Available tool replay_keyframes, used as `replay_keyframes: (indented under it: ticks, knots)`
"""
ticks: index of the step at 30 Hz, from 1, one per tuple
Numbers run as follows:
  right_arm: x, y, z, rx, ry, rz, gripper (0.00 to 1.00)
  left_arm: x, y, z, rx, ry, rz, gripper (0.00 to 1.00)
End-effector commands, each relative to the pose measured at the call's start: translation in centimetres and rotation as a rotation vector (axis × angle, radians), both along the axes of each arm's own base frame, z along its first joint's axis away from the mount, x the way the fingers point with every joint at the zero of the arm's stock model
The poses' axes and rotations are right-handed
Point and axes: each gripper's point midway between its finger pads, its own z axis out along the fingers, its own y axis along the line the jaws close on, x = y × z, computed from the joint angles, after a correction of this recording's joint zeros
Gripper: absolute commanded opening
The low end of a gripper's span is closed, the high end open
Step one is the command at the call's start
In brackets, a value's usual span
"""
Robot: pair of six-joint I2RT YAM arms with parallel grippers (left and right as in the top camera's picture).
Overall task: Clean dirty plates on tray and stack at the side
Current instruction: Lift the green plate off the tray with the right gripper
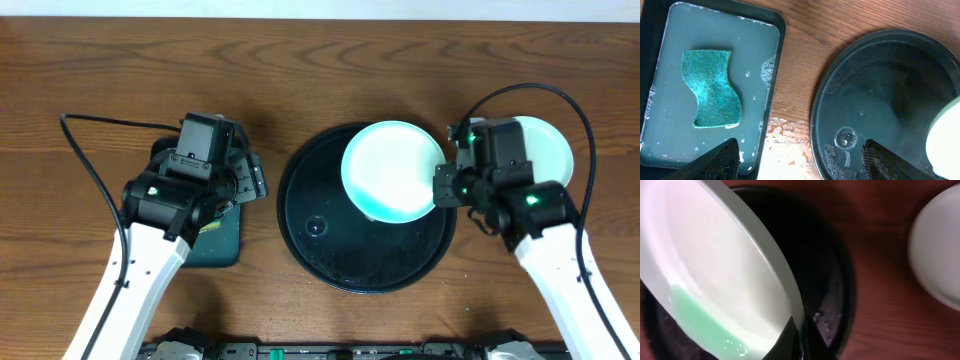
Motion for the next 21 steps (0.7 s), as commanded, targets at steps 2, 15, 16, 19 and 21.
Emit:
replay_keyframes:
  ticks: [2, 15, 16, 19, 21]
  knots:
    - [0.4, -2.3, 1.2, -0.249, -0.094, -0.072, 0.02, 0.0, -0.2, -0.3, -0.004, 0.01, -0.006, 0.79]
    - [1.5, -3.4, 4.4, -0.659, -0.233, -0.018, 0.01, 0.2, 0.3, -0.4, 0.027, 0.005, 0.001, 0.79]
    - [1.6, -3.5, 4.9, -0.698, -0.245, -0.01, 0.01, 0.2, 0.3, -0.3, 0.026, 0.005, 0.002, 0.79]
    - [1.5, -3.7, 6.4, -0.83, -0.275, 0.021, 0.01, 0.2, 0.3, -0.3, 0.026, 0.005, 0.001, 0.79]
    - [1.3, -3.7, 7.2, -0.915, -0.287, 0.045, 0.01, 0.2, 0.3, -0.3, 0.026, 0.005, 0.001, 0.79]
